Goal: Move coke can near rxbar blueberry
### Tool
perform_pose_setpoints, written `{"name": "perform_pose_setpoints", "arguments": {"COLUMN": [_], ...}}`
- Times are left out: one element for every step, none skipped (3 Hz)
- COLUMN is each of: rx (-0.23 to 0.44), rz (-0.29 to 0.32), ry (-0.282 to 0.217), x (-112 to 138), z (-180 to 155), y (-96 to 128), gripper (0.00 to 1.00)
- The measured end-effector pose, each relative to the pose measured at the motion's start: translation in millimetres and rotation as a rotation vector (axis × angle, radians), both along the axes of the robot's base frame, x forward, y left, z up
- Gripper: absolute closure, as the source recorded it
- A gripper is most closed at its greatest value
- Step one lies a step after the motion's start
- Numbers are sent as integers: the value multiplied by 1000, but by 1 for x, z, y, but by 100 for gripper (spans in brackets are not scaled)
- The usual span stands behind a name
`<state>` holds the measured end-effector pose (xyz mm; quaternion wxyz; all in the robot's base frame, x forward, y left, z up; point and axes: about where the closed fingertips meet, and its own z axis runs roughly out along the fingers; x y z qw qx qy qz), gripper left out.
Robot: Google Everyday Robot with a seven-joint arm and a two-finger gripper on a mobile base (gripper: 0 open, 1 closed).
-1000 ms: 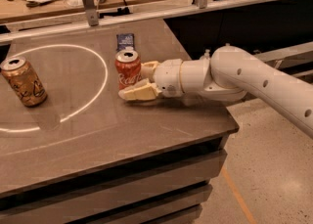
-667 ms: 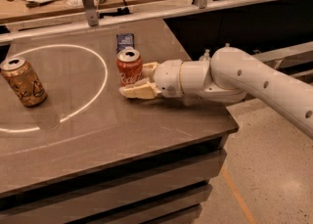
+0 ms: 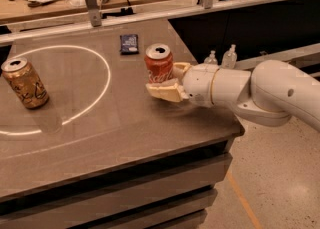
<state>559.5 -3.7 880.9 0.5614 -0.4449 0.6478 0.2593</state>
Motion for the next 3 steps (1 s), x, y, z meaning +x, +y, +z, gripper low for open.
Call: {"name": "perform_pose_setpoints", "arguments": {"rx": [-38, -48, -38], "rz": [-221, -376, -411], "ry": [-36, -32, -18], "x": [-3, 21, 58], "z": [16, 18, 23], "y": [-56, -99, -115], "gripper": [100, 100, 100]}}
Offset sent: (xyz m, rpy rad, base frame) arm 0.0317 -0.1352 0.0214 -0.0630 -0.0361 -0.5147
